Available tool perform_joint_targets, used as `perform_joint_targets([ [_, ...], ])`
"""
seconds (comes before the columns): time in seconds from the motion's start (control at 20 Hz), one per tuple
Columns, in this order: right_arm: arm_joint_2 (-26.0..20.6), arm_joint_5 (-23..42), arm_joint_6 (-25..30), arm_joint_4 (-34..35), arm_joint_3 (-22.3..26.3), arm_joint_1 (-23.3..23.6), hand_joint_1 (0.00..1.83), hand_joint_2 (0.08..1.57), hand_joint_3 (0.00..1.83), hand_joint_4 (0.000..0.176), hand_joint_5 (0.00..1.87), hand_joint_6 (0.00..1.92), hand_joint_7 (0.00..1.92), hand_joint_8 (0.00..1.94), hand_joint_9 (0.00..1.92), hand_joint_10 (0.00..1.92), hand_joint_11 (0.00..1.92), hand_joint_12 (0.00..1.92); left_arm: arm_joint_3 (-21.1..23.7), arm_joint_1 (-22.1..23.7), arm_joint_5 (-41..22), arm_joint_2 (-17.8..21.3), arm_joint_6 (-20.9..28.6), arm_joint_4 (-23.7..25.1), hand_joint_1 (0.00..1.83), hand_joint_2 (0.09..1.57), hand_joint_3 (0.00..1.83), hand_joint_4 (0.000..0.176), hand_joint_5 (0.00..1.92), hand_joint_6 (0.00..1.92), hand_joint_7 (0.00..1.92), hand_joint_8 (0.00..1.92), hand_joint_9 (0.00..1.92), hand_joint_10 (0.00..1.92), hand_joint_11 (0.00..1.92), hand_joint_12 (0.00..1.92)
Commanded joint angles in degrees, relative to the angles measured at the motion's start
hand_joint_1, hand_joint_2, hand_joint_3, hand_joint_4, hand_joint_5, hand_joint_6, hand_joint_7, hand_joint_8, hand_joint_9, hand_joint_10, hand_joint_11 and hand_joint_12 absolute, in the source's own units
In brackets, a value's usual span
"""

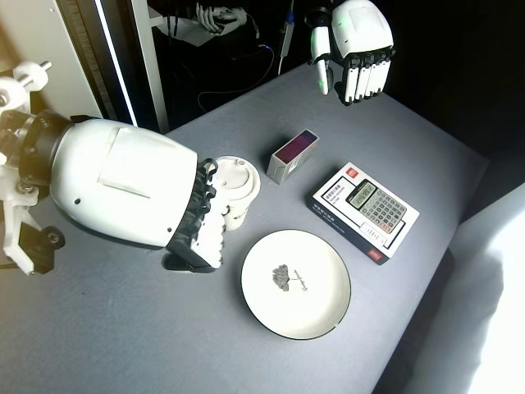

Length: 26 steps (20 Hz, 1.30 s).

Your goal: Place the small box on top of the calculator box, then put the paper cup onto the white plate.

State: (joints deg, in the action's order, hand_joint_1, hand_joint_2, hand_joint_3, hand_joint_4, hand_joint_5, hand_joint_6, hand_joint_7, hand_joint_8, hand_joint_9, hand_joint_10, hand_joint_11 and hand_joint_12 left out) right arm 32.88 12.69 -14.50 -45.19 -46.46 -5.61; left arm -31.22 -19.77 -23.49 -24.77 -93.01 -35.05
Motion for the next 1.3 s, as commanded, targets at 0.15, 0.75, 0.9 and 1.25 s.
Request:
perform_joint_targets([
  [0.15, -0.8, 5.3, 2.1, -1.6, -0.2, 0.7, 0.00, 1.19, 0.00, 0.000, 0.07, 0.00, 0.05, 0.00, 0.04, 0.00, 0.00, 0.21, -0.2, 0.7, -5.5, 0.6, -0.5, -0.7, 0.00, 1.11, 0.02, 0.000, 0.08, 0.00, 0.03, 0.00, 0.00, 0.00, 0.01, 0.09],
  [0.75, -0.8, 4.6, 5.4, -1.6, 0.3, 0.5, 0.03, 1.21, 0.00, 0.000, 0.15, 0.00, 0.13, 0.00, 0.11, 0.00, 0.00, 0.30, 0.5, -0.1, -5.7, -0.3, -2.0, -4.4, 0.00, 1.12, 0.00, 0.000, 0.13, 0.01, 0.08, 0.01, 0.04, 0.01, 0.04, 0.10],
  [0.9, -0.8, 4.6, 6.5, -1.6, 0.4, 0.5, 0.00, 1.21, 0.00, 0.000, 0.13, 0.00, 0.11, 0.00, 0.09, 0.00, 0.00, 0.28, 1.9, -3.2, -10.0, -1.0, -1.8, -6.3, 0.00, 1.14, 0.01, 0.000, 0.12, 0.00, 0.07, 0.01, 0.03, 0.01, 0.04, 0.10],
  [1.25, -0.8, 4.5, 6.4, -1.6, 0.8, 0.3, 0.01, 1.20, 0.00, 0.000, 0.10, 0.00, 0.08, 0.00, 0.07, 0.00, 0.00, 0.25, 4.4, -7.7, -14.6, -5.8, -2.0, -9.1, 1.23, 0.80, 0.00, 0.000, 0.00, 0.00, 0.00, 0.00, 0.00, 0.00, 0.09, 0.04],
])
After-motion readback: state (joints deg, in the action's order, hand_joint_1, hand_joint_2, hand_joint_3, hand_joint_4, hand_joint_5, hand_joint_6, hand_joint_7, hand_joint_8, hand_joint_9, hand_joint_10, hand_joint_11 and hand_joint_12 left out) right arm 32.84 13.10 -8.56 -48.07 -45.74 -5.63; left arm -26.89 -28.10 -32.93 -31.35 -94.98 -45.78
